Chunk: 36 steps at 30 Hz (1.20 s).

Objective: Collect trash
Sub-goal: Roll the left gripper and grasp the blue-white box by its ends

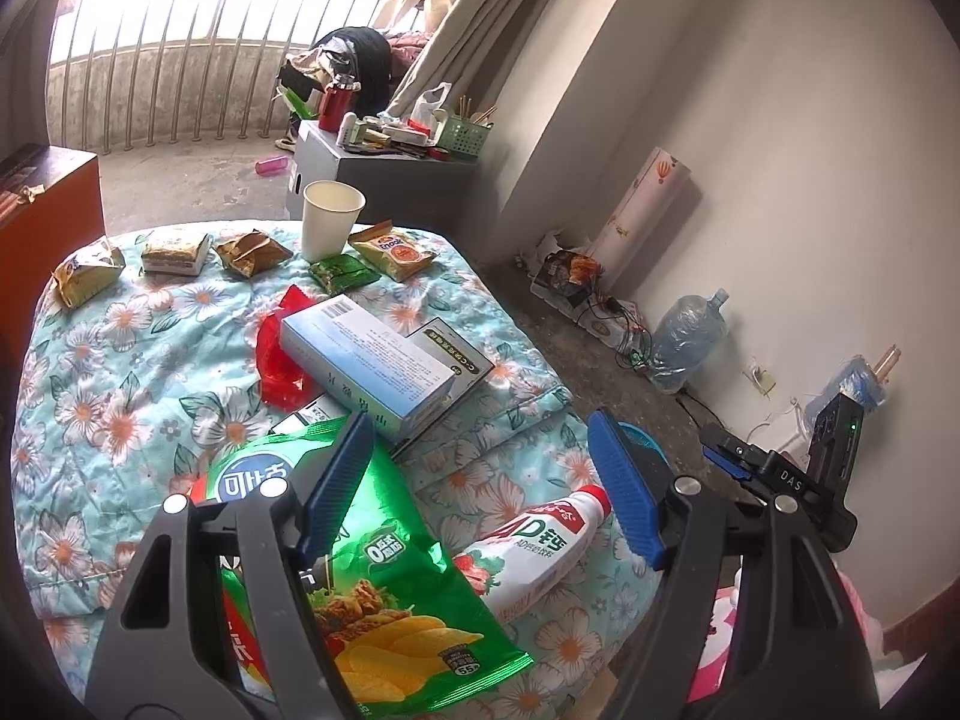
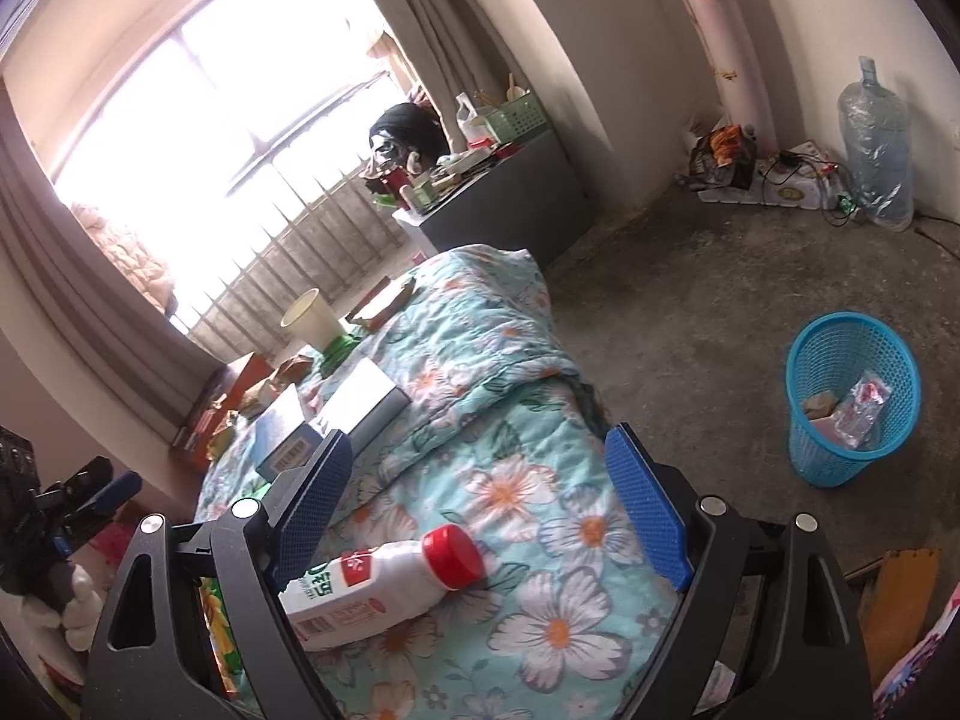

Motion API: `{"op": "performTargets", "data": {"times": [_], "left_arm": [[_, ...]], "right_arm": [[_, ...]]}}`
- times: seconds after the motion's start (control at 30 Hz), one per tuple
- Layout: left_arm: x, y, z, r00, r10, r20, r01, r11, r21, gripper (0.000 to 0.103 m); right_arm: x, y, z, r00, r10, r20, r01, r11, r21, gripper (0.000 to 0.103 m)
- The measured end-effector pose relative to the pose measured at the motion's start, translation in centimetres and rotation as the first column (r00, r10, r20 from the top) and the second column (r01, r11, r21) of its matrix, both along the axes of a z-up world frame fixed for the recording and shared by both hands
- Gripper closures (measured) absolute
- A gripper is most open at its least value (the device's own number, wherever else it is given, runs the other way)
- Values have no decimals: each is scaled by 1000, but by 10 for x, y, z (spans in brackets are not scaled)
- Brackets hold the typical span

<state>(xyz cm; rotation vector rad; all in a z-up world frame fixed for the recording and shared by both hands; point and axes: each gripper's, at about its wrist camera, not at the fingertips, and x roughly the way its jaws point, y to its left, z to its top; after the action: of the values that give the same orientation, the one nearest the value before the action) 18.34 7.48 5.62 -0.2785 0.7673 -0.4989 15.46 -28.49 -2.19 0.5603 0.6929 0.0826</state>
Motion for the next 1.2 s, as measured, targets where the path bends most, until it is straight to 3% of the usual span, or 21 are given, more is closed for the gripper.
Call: {"op": "performTargets", "data": {"times": [0.17, 0.3, 0.43, 0.63, 0.77, 1.03, 1.2], "left_arm": [[34, 30, -13, 991, 39, -128, -56, 990, -130, 33], [75, 44, -34, 963, 29, -267, -98, 963, -251, 33], [121, 57, -68, 909, 47, -413, -195, 927, -322, 33], [168, 72, -121, 819, 43, -572, -302, 880, -367, 33], [187, 70, -147, 770, -7, -638, -312, 868, -386, 34], [205, 57, -170, 747, -79, -660, -282, 861, -422, 35], [204, 52, -169, 777, -97, -622, -252, 858, -448, 45]], "right_arm": [[16, 23, -3, 997, 70, -14, -70, 997, 13, 25], [27, 36, -5, 994, 106, -22, -106, 994, 20, 25], [36, 47, -5, 990, 138, -30, -137, 990, 19, 25], [44, 58, -5, 986, 162, -50, -163, 987, -7, 25], [48, 61, -6, 985, 160, -67, -162, 987, -22, 25], [60, 71, -14, 981, 164, -108, -170, 984, -46, 25], [62, 76, -14, 978, 171, -116, -178, 982, -58, 25]]}}
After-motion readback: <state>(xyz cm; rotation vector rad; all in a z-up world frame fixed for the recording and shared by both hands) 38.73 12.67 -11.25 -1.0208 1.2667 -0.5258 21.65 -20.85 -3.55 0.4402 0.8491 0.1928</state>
